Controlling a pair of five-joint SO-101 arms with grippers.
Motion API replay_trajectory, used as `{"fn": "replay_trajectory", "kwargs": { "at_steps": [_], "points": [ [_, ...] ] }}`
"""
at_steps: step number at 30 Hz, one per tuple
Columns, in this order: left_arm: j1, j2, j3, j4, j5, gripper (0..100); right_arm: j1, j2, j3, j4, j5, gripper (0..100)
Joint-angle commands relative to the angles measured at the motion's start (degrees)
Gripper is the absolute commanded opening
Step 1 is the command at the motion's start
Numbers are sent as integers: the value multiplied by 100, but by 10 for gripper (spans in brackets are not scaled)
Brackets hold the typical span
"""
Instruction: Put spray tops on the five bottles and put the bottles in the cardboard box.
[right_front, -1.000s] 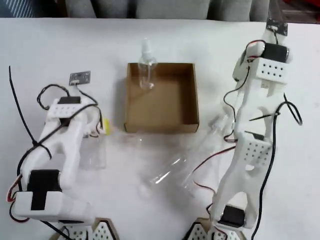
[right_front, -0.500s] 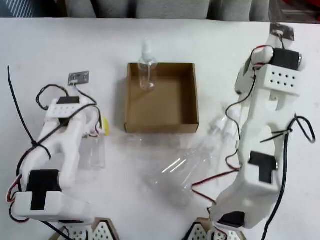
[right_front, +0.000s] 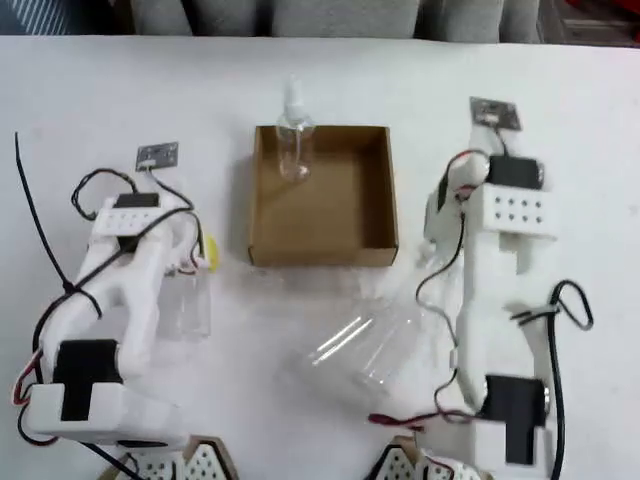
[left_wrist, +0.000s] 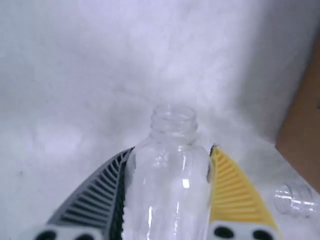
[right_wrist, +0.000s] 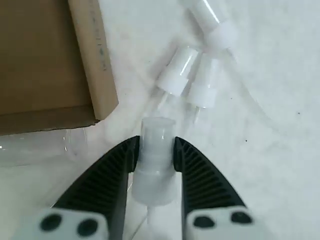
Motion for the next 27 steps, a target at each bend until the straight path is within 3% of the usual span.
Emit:
{"fn": "replay_trajectory", "kwargs": {
  "at_steps": [1, 10, 27],
  "points": [
    [-57, -295, -35, -132, -53, 20, -233, -752, 440, -303, 79, 17],
    [-215, -321, -26, -123, -53, 20, -409, -2554, 2233, -1675, 88, 17],
    [-171, -338, 88, -211, -62, 20, -567, -2659, 3648, -3547, 88, 17]
  ]
}}
